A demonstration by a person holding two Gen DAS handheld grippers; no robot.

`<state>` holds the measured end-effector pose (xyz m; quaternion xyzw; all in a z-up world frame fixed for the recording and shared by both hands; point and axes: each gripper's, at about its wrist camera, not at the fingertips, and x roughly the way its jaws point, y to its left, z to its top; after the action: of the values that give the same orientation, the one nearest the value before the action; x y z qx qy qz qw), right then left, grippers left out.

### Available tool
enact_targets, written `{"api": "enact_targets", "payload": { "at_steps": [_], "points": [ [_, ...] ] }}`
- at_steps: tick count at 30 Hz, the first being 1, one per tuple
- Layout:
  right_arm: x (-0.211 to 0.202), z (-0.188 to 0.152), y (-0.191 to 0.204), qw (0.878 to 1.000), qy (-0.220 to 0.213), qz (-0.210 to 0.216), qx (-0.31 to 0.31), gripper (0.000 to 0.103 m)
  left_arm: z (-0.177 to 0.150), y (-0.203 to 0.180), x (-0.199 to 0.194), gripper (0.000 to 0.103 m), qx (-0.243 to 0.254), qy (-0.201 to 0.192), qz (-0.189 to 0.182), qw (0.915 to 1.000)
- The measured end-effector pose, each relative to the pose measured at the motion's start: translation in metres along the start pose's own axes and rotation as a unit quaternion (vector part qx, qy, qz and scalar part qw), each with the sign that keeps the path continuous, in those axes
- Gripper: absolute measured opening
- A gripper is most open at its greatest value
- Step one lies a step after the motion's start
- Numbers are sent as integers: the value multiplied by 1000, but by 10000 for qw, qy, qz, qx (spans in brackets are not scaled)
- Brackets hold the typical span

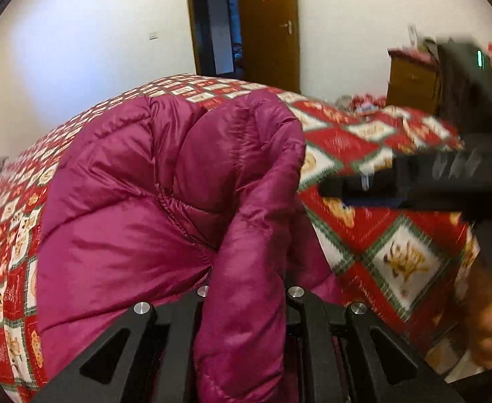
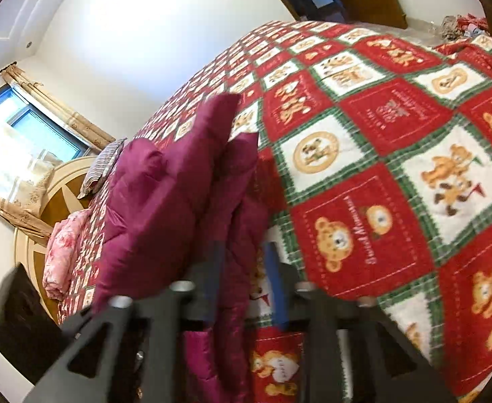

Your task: Fold large clothes

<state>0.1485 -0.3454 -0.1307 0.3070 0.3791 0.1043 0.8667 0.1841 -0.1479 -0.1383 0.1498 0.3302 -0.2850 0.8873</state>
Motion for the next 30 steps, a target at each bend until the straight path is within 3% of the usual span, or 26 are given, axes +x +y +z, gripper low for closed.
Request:
{"api": "enact_targets", "payload": {
  "at_steps": [1, 6, 9, 10, 11, 12, 13, 16, 21, 23, 25, 27, 30],
  "points": [
    [-2, 0, 2, 10000, -47, 55, 42, 73, -1, -4, 2, 11, 86, -1, 32, 10000],
    [-7, 18, 3, 9995, -103, 301, -61, 73, -16, -12, 6, 12, 588, -172, 139, 9980],
    [15, 32, 16, 9980, 185, 405, -458, 73, -20, -10, 3, 15, 569, -224, 76, 9981],
    [23, 31, 19, 9971, 297, 361, -606, 69, -20, -8, 0, 18, 541, -227, 15, 9983],
    [32, 31, 26, 9953, 453, 257, -815, 43, -20, -8, -1, 23, 534, -222, -37, 9983],
    [40, 29, 30, 9935, 581, 135, -967, 28, -19, -6, -5, 28, 547, -192, -119, 9982],
    [53, 27, 34, 9909, 766, -87, -1103, 20, -19, -4, -9, 31, 578, -143, -181, 9981],
    [66, 29, 22, 9922, 934, -72, -828, 19, -23, -2, -29, 38, 909, -56, -386, 9951],
    [74, 31, 5, 9938, 1003, 47, -485, 18, -41, 2, -81, 64, 1699, -240, -593, 9834],
    [76, 31, 4, 9937, 979, 28, -544, 18, -47, 12, -102, 66, 1845, -328, -803, 9790],
    [77, 30, 4, 9936, 963, 48, -582, 18, -47, 28, -116, 66, 1724, -382, -1101, 9781],
    [72, 29, 5, 9935, 948, 117, -628, 18, -41, 53, -129, 66, 1304, -459, -1452, 9797],
    [72, 25, -1, 9934, 890, 152, -702, 17, -16, 103, -134, 72, 386, -784, -1444, 9856]
  ]
}}
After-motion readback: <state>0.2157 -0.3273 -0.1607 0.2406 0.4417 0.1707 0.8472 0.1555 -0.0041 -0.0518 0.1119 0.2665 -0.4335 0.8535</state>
